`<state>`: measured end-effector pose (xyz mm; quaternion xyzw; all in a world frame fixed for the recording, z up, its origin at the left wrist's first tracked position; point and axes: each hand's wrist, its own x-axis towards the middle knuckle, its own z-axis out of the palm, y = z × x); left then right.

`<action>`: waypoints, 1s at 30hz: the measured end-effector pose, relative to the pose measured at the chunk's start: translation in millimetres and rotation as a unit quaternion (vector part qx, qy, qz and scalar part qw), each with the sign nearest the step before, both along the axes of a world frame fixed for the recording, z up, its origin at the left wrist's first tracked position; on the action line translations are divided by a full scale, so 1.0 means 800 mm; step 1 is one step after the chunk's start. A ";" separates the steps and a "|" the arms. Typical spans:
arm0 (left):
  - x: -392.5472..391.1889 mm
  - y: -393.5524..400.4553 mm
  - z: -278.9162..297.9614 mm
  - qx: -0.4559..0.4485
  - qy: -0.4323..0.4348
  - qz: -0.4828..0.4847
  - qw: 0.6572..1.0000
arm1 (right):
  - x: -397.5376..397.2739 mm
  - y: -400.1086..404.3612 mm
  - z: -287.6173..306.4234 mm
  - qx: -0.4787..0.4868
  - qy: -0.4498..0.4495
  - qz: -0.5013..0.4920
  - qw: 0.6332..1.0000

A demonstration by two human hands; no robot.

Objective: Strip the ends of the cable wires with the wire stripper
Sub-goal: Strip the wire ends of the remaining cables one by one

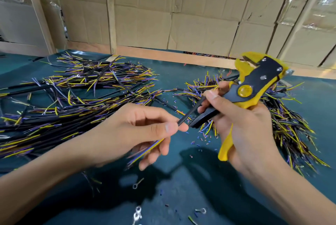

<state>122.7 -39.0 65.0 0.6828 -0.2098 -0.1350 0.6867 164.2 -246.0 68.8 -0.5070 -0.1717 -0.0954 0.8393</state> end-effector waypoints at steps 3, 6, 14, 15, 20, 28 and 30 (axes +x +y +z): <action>0.003 0.003 0.000 -0.015 0.043 -0.026 0.999 | 0.006 -0.006 0.000 0.017 0.000 -0.014 1.000; 0.004 0.006 0.000 -0.044 0.071 -0.050 0.995 | 0.007 -0.007 -0.002 0.006 -0.001 -0.031 0.999; 0.010 0.004 0.002 -0.136 0.054 0.071 0.987 | -0.009 0.008 -0.008 -0.045 0.046 0.096 0.993; 0.009 0.004 0.002 -0.147 0.051 0.080 0.985 | -0.013 0.012 -0.010 -0.053 0.054 0.125 0.989; 0.009 0.002 0.004 -0.179 0.035 0.122 0.976 | -0.035 0.027 -0.017 -0.072 0.082 0.262 0.959; 0.013 0.000 0.003 -0.209 -0.026 0.186 0.960 | -0.037 0.026 -0.016 -0.126 0.073 0.268 0.952; 0.015 0.000 0.003 -0.221 -0.067 0.238 0.943 | -0.034 0.022 -0.013 -0.152 0.086 0.281 0.944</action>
